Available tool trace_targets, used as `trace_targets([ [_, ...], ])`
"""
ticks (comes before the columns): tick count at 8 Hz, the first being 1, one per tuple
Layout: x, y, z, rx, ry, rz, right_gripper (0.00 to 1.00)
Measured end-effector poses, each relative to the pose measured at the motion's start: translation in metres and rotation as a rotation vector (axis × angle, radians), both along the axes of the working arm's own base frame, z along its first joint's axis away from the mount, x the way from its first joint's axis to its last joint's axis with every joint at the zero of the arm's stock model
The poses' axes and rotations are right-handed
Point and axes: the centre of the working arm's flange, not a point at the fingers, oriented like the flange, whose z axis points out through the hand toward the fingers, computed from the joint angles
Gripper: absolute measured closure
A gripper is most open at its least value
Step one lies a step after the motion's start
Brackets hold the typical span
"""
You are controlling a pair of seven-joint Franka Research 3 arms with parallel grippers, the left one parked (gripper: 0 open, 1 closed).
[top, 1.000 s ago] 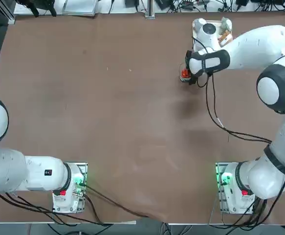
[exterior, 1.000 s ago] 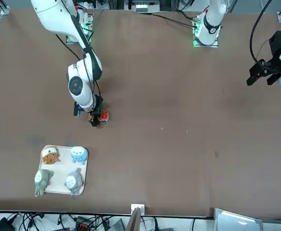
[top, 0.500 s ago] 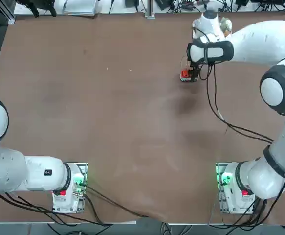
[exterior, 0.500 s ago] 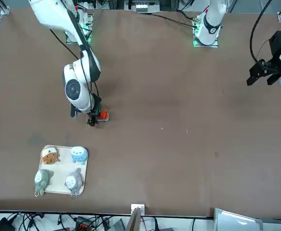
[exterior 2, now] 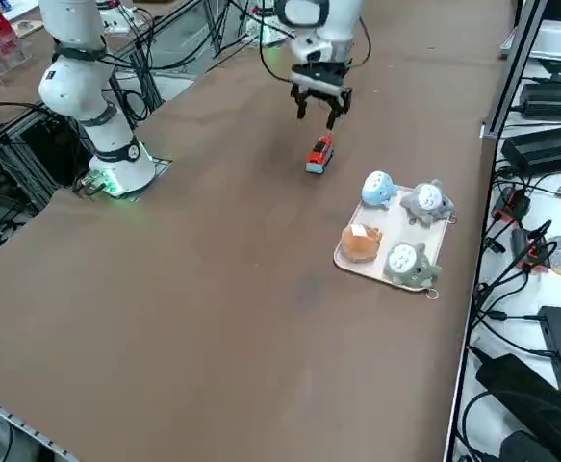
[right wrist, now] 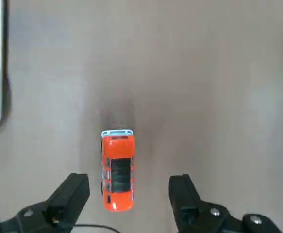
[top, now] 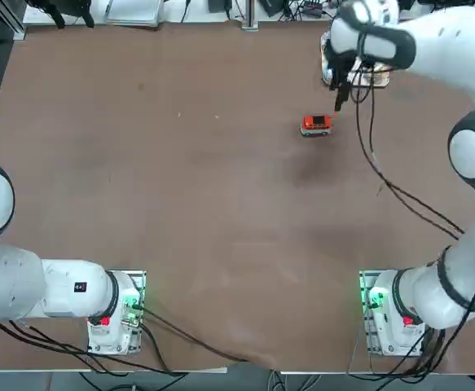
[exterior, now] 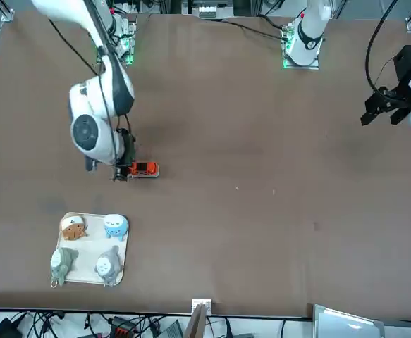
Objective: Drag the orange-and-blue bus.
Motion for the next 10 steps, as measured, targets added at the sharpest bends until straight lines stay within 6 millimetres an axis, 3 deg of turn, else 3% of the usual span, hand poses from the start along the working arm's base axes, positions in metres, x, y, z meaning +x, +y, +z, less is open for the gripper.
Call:
trace_targets([
  [3,0.016,-0.04,0.051,0.077,0.092,0.272,0.0],
  [5,0.022,-0.086,0.082,0.164,0.152,0.481,0.0],
  [10,-0.001,-0.172,0.172,0.371,0.145,1.142,0.0],
])
